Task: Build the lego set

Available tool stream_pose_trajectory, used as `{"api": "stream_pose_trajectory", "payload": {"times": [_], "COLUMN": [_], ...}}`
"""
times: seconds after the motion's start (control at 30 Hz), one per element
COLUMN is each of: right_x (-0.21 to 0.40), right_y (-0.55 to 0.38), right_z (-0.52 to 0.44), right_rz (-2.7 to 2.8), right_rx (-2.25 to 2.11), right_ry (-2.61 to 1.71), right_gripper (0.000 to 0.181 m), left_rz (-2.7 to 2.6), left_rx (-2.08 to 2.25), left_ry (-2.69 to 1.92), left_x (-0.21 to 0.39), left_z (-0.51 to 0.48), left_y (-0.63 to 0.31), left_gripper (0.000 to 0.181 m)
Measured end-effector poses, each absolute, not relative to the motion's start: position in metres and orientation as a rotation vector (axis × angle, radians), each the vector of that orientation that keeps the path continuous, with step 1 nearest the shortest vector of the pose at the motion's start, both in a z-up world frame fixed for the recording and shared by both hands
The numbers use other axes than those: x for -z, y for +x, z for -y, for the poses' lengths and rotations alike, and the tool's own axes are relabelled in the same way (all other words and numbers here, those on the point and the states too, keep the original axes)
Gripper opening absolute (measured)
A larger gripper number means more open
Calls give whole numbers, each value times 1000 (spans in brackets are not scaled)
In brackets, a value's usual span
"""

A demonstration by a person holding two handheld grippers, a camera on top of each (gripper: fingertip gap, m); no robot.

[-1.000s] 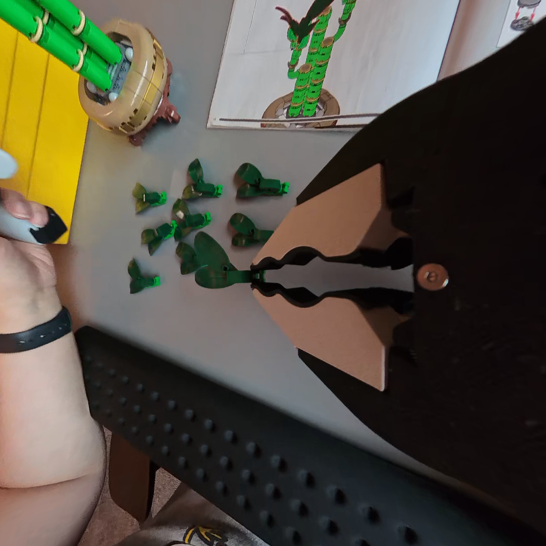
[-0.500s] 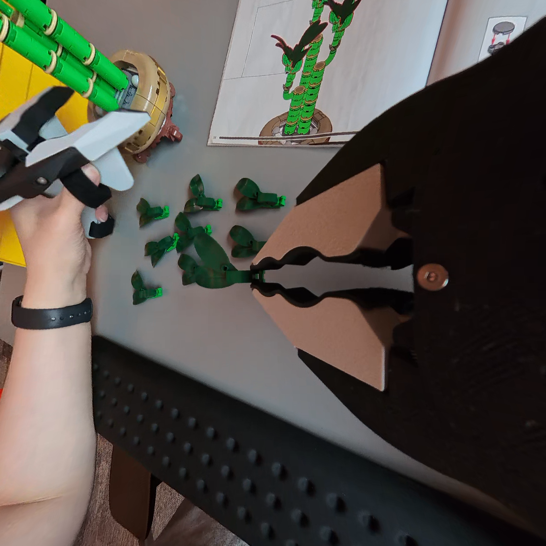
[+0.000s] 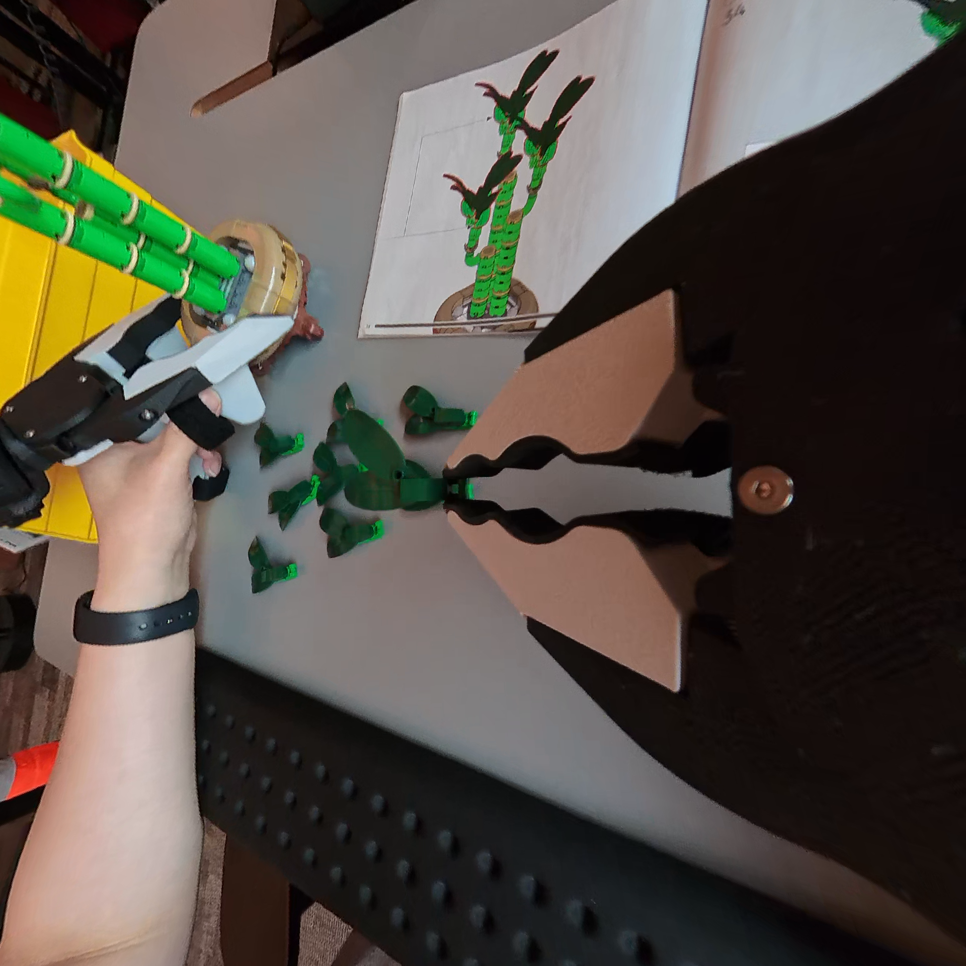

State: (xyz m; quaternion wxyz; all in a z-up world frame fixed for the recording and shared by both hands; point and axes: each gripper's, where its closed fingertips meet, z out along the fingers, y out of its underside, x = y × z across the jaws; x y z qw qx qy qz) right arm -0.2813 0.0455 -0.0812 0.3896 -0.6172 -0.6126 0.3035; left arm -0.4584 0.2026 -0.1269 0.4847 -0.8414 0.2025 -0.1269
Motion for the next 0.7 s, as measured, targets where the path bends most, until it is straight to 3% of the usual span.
{"api": "stream_pose_trajectory", "payload": {"times": [0.7], "right_x": [66], "right_y": [-229], "right_z": [-61], "right_rz": [1453], "right_rx": [-983], "right_ry": [-1566], "right_gripper": [6], "left_rz": [-723], "left_rx": [432], "left_ry": [-2016], "left_x": [128], "left_z": [-173], "left_y": [-419], "left_gripper": [110]}}
